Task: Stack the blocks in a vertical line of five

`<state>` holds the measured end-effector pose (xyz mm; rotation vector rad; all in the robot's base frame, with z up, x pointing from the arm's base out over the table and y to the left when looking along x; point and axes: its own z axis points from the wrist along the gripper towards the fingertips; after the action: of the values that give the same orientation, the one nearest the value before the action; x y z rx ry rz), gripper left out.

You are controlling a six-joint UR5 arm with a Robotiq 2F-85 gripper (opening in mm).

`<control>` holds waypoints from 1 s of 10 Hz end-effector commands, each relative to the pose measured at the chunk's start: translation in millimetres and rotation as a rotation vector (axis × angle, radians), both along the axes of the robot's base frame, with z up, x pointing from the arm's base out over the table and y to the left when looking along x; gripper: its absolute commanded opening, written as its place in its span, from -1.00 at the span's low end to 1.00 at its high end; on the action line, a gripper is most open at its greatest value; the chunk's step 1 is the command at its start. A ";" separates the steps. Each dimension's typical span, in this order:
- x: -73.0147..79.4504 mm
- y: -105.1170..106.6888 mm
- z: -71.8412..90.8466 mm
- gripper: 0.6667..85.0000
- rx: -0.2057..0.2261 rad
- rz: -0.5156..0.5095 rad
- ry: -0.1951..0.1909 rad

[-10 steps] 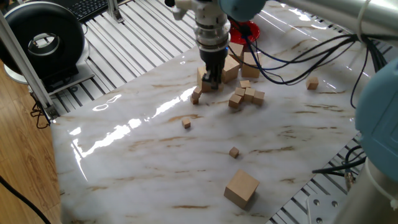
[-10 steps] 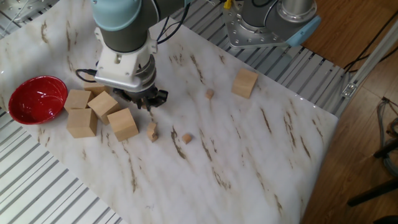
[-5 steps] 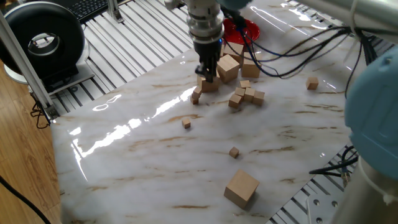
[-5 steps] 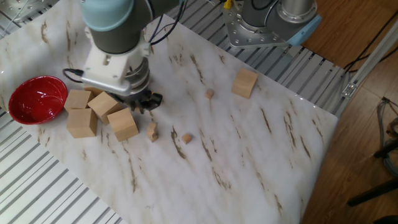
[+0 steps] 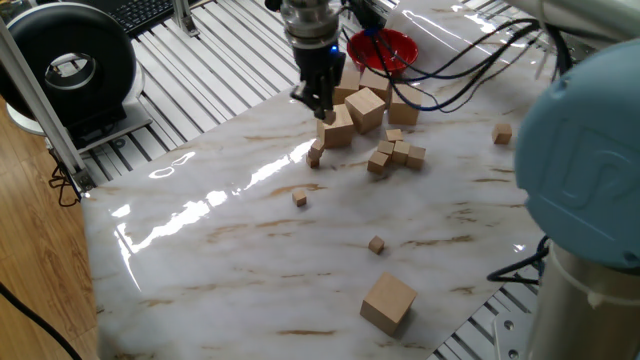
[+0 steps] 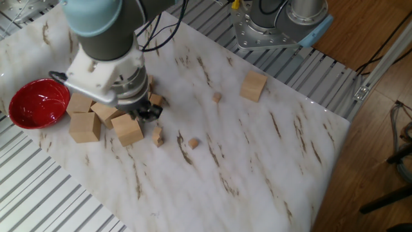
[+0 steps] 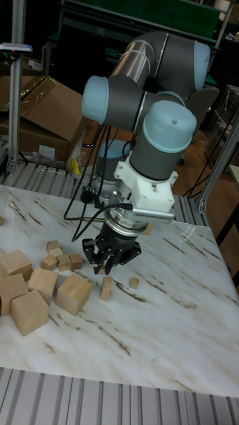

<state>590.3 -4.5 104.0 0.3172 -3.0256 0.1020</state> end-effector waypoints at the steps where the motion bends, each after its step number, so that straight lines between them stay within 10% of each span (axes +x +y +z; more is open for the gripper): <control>1: 10.3 26.7 -4.1 -0.51 0.065 -0.117 0.011; 10: 10.6 28.7 -12.1 -0.59 0.078 -0.139 0.006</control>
<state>601.9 23.2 91.6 0.1129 -3.0357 -0.0075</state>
